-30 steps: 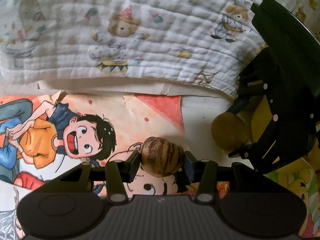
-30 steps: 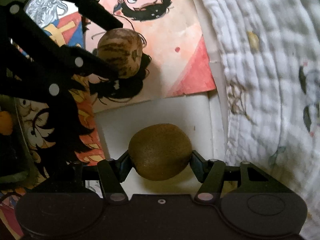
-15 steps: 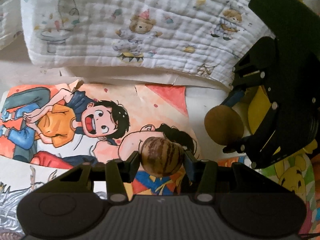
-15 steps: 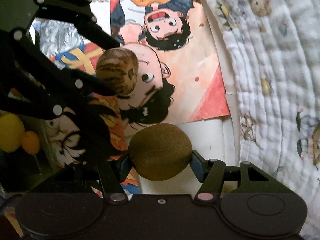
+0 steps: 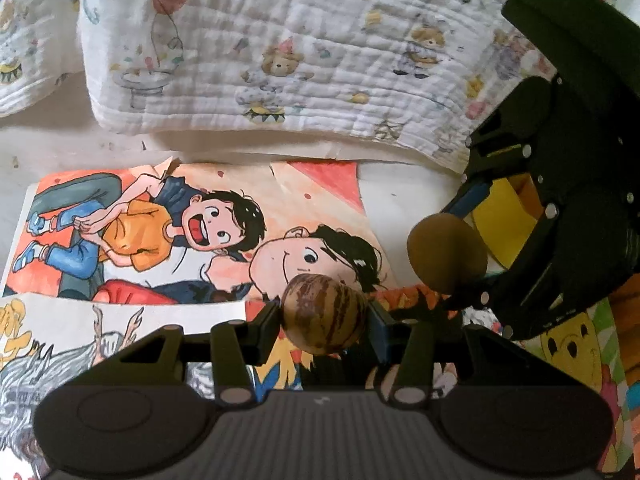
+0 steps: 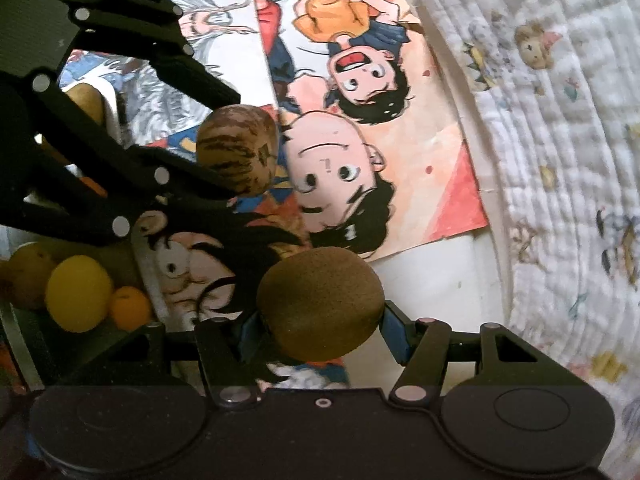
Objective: Organize fruits
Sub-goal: 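Lift the striped fruit with the left tool while the right tool lifts the brown fruit, then carry the striped fruit with the left tool while the right tool carries the brown fruit over the tray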
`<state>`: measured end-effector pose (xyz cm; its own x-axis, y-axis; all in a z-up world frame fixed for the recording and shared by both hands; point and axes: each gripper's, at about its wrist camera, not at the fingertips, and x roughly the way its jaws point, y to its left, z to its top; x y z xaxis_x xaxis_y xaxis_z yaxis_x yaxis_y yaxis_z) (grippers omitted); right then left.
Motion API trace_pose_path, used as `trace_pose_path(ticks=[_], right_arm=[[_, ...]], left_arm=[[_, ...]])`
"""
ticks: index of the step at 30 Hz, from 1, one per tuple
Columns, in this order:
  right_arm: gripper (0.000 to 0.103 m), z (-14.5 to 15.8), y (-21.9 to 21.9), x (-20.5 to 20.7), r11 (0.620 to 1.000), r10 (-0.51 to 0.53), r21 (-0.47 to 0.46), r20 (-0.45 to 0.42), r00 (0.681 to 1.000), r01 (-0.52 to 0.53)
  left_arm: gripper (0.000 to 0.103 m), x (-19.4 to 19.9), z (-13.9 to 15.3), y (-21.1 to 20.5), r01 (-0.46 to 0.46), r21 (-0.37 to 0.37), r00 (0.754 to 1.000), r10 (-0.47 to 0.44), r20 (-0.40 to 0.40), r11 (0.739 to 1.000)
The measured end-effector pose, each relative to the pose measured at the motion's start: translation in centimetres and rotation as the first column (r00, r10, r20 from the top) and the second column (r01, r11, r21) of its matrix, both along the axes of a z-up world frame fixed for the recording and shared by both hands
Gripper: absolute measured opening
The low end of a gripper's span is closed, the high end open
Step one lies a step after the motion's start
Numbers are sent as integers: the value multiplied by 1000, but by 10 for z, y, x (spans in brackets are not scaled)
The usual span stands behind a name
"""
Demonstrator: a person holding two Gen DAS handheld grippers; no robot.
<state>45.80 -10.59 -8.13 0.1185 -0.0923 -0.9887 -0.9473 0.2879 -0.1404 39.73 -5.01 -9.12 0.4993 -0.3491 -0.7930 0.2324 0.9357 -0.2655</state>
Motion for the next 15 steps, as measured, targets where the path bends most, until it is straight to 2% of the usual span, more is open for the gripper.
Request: trace_pose_path(ticks=[15], right_arm=[[63, -2, -17, -80, 990, -132, 46, -58, 990, 135]], left_arm=[[51, -57, 10, 3, 77, 10, 997, -77, 17, 997]])
